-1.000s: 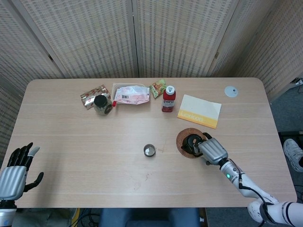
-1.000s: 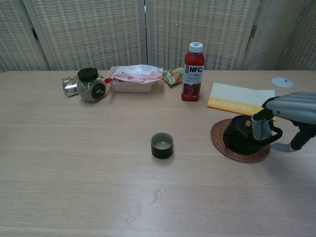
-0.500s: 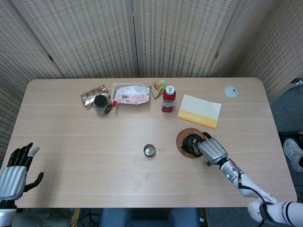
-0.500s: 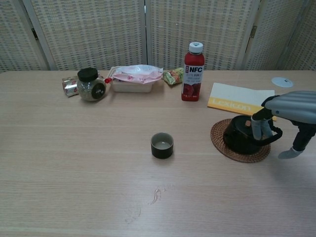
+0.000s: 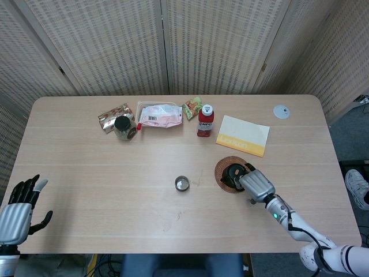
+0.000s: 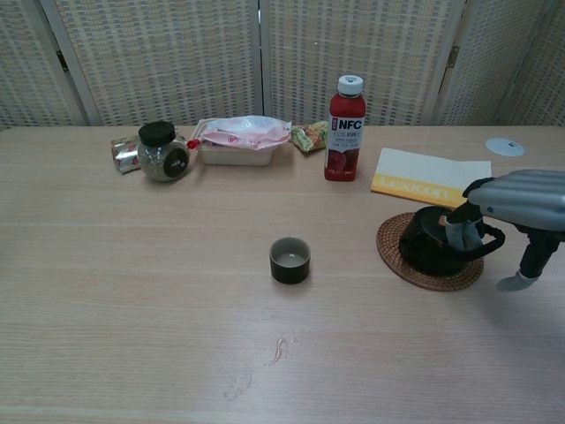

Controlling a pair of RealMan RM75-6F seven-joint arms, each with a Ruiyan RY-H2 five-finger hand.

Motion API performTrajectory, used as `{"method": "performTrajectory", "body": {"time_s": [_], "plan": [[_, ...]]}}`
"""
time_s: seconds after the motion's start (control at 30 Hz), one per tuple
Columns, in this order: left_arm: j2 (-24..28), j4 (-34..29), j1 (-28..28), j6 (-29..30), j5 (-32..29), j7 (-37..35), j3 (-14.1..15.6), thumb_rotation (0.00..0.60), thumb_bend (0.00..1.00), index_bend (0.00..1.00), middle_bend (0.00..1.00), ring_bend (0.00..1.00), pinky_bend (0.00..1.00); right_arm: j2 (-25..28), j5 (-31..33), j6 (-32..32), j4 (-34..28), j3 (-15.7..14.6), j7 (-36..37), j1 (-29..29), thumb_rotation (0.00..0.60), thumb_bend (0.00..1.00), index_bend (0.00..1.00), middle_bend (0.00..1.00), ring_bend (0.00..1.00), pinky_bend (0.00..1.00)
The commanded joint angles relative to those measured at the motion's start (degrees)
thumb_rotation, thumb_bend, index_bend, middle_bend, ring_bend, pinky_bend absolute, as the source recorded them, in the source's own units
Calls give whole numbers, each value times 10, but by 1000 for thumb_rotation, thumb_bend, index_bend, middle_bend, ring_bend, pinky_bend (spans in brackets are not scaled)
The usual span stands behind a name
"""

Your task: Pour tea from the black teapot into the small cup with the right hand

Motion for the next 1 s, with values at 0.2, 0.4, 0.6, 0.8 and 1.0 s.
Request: {"method": "performTrajectory", "body": {"time_s": [0.2,0.4,0.6,0.8,1.0], "plan": [[0,1,1,2,0,-2,0,600,330,100,0,0,0,-3,1,-1,3,-5,-5,-3,600,47,444,508,369,99],[-1,3,1,1,0,-3,0,600,329,100,0,0,0,-3,2,-2,3,-9,-10,-5,600,47,451,512,377,99],[-2,4,1,-1,0,-3,0,600,330,100,0,0,0,-5,5,-7,6,-14,-15,-7,600,47,453,515,379,99],[-2,4,0,-2,0,-2,0,600,330,100,0,0,0,-9,7,-7,9,-15,-13,-9,600,47,462,522,399,99],[-2,3,1,-2,-1,-1,1,600,329,100,0,0,0,-13,7,-7,14,-15,-9,-11,600,47,484,540,431,99]]}}
